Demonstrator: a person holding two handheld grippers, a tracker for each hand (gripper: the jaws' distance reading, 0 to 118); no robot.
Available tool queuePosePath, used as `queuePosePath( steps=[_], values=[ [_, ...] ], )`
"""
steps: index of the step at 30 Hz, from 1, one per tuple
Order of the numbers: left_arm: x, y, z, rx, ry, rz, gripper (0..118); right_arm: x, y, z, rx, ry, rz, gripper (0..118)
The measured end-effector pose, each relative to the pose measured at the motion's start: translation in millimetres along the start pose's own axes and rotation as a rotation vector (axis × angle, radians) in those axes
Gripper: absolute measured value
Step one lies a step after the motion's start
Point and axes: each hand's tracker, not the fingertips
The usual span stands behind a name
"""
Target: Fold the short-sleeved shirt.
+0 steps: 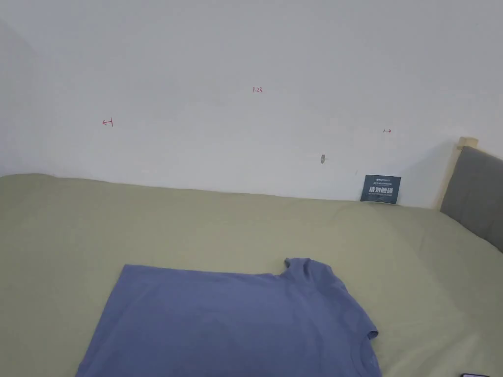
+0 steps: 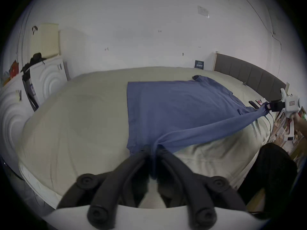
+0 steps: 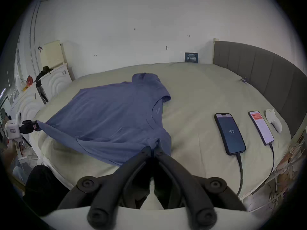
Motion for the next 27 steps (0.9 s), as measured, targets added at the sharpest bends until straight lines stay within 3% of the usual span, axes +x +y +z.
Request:
queuePosePath(
  steps=[1,2,3,4,5,8,13,14,15,16,17,19,22,27],
  values=[
    [-1,-1,-1,-0.041,-0.012,0.04,39,-2,-1,-1,0.006,-0.011,-0.002,15],
    [-3,-2,-2,-0.063,-0.002,0.082,73,-1,0,-1,0.003,-0.012,-0.007,44],
    [-6,-3,-2,-0.087,-0.01,0.143,87,0,4,-2,-0.024,-0.011,-0.034,73],
    [-10,-2,0,-0.099,-0.046,0.203,91,0,7,-1,-0.035,-0.025,-0.058,99],
    [-12,-1,4,-0.095,-0.061,0.244,91,-2,11,0,-0.045,-0.024,-0.078,112],
    [-14,12,17,-0.067,0.009,0.267,91,-8,24,14,0.021,-0.01,-0.08,111],
    [12,47,43,0.041,0.08,0.239,88,-35,48,28,0.023,-0.122,-0.041,106],
    [16,50,45,0.049,0.079,0.244,72,-39,50,29,0.008,-0.125,-0.043,84],
    [19,52,47,0.057,0.068,0.258,39,-43,52,31,-0.018,-0.114,-0.048,52],
    [25,52,49,0.074,0.057,0.273,0,-45,51,33,-0.035,-0.093,-0.045,10],
    [29,51,49,0.078,0.057,0.272,0,-50,49,33,-0.031,-0.088,-0.039,0],
    [36,48,46,0.062,0.115,0.23,0,-59,38,32,-0.001,-0.159,-0.022,0],
    [38,36,41,-0.009,0.07,0.187,0,-66,26,28,-0.025,-0.095,-0.032,0],
    [28,11,38,-0.058,0.062,0.16,0,-72,15,26,-0.042,-0.071,-0.028,0]
  ],
)
